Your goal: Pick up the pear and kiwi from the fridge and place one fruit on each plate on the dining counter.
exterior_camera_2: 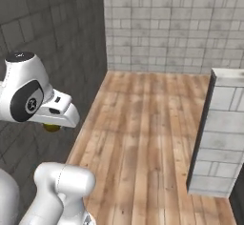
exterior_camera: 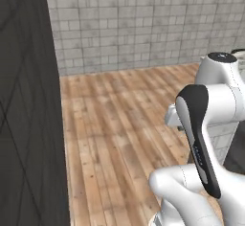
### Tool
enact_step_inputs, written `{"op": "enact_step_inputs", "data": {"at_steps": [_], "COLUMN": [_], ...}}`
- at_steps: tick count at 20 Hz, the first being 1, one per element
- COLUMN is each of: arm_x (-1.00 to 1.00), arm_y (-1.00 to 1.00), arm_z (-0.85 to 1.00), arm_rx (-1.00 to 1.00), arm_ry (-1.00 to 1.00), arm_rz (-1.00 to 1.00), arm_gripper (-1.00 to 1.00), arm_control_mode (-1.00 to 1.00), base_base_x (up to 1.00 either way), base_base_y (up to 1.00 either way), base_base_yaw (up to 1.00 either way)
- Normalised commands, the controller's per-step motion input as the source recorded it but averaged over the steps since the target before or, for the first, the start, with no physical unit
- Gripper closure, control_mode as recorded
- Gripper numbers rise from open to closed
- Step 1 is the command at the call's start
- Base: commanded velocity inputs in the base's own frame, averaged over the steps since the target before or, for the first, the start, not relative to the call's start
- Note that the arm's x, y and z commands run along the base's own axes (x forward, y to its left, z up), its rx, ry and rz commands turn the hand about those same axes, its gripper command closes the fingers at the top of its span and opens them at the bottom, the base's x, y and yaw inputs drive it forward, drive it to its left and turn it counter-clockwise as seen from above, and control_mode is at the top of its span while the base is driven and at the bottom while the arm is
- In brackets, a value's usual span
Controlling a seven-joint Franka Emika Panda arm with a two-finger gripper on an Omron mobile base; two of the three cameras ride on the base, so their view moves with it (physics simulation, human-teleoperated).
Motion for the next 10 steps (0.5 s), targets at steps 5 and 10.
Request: {"op": "enact_step_inputs", "data": {"at_steps": [5,10], "arm_x": [0.00,0.00], "arm_y": [0.00,0.00], "arm_z": [0.00,0.00], "arm_rx": [0.00,0.00], "arm_ry": [0.00,0.00], "arm_rz": [0.00,0.00], "arm_gripper": [1.00,1.00], "arm_control_mode": [1.00,1.00], "base_base_x": [1.00,1.00], "base_base_y": [0.04,0.17], "base_base_yaw": [-0.23,-0.23]}}
